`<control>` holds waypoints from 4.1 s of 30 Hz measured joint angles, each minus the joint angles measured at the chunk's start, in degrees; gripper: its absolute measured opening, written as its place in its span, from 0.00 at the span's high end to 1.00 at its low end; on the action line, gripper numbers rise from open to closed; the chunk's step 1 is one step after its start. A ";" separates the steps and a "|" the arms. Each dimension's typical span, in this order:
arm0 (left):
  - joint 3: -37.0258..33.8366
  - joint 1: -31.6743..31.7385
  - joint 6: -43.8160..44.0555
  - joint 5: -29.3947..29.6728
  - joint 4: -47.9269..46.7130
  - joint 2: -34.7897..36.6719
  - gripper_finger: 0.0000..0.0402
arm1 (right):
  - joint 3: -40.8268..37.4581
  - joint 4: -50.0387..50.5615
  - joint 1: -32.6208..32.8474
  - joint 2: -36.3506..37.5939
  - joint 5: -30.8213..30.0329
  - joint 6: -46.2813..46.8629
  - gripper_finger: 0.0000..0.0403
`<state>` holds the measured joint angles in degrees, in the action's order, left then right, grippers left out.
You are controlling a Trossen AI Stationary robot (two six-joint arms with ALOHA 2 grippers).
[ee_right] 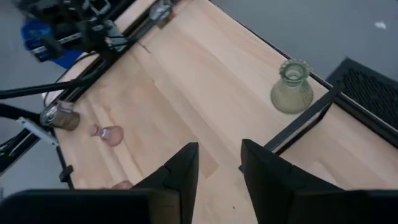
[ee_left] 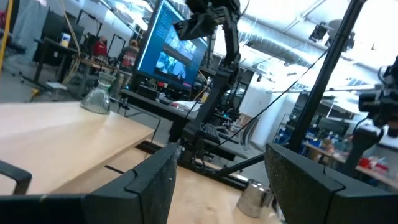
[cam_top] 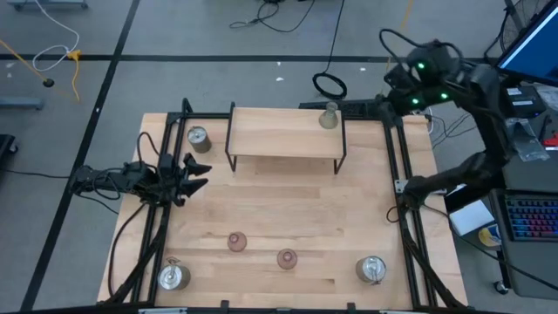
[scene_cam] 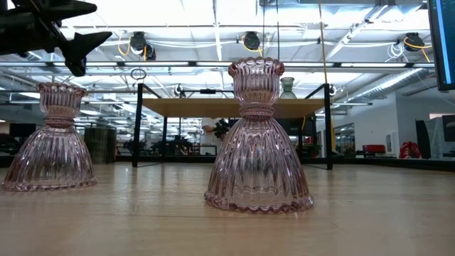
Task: Pick & Place candle stick holders
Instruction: Put the left pink candle holder on the shelf
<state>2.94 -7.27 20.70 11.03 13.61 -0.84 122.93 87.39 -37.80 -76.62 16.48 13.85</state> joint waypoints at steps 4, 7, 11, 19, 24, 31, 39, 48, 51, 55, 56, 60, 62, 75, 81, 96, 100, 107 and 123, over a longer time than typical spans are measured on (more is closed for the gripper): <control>0.00 0.00 2.88 0.00 0.00 -0.02 0.39 | 0.00 -0.01 1.54 2.50 -0.01 0.00 0.81; 0.00 0.00 4.79 0.00 0.02 -0.01 0.39 | 0.00 -0.03 2.50 4.35 -0.10 0.00 0.89; 0.00 0.00 7.88 0.00 0.08 -0.02 0.39 | 0.00 -0.04 3.48 6.63 -0.16 0.00 0.98; 0.00 0.00 15.70 0.04 4.03 0.00 0.39 | 0.00 -0.06 3.54 11.32 -3.58 0.23 1.00; 0.00 0.00 14.03 0.07 7.07 0.00 0.39 | 0.00 -0.08 3.54 14.31 -6.35 0.35 1.00; 0.00 0.00 12.11 1.84 8.02 0.00 0.39 | -11.61 -9.13 3.54 20.51 -7.52 -0.02 1.00; 0.00 0.00 10.87 5.86 7.76 -0.33 0.39 | -36.34 -27.71 3.54 30.50 -7.31 -0.14 1.00; 1.72 0.00 12.45 8.68 7.48 -6.99 0.39 | -56.62 -44.31 3.54 41.88 -5.66 2.67 1.00; 4.37 0.00 12.47 8.66 7.10 -11.13 0.39 | -62.24 -48.82 3.54 45.34 -5.25 4.23 1.00; 9.97 0.00 13.32 8.66 1.26 -17.09 0.39 | -69.70 -54.84 3.54 49.43 -4.02 5.73 1.00; 11.80 0.00 14.16 8.63 -0.95 -18.74 0.39 | -71.38 -56.01 3.54 50.35 -4.01 6.23 1.00; 19.58 0.00 17.27 7.74 -10.03 -25.31 0.39 | -77.10 -60.02 3.54 54.17 -4.18 7.56 1.00; 23.49 0.00 18.77 5.93 -13.80 -28.74 0.39 | -79.35 -61.21 3.54 55.87 -4.16 8.01 1.00; 46.09 -1.73 27.07 -4.53 -37.75 -49.47 0.39 | -92.79 -71.34 3.54 66.62 -4.16 12.34 1.00; 53.03 -6.15 36.11 -8.07 -48.15 -57.19 0.39 | -98.47 -76.43 3.54 69.22 -2.89 14.23 1.00; 55.04 -15.63 62.59 -20.21 -54.72 -71.24 0.39 | -105.27 -84.72 3.52 70.25 0.05 15.83 1.00; 55.04 -16.28 63.95 -20.40 -56.06 -73.09 0.39 | -106.06 -86.19 3.54 70.25 0.30 16.98 1.00; 55.04 -16.35 65.36 -19.58 -58.00 -76.28 0.39 | -106.07 -86.33 3.52 70.25 1.50 17.64 1.00; 55.01 -16.35 62.99 -17.61 -60.18 -82.26 0.39 | -106.07 -86.30 3.54 70.25 1.83 18.49 1.00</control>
<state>57.95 -23.62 83.69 -6.59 -46.58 -83.10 16.86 1.08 -34.26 -6.37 18.31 32.34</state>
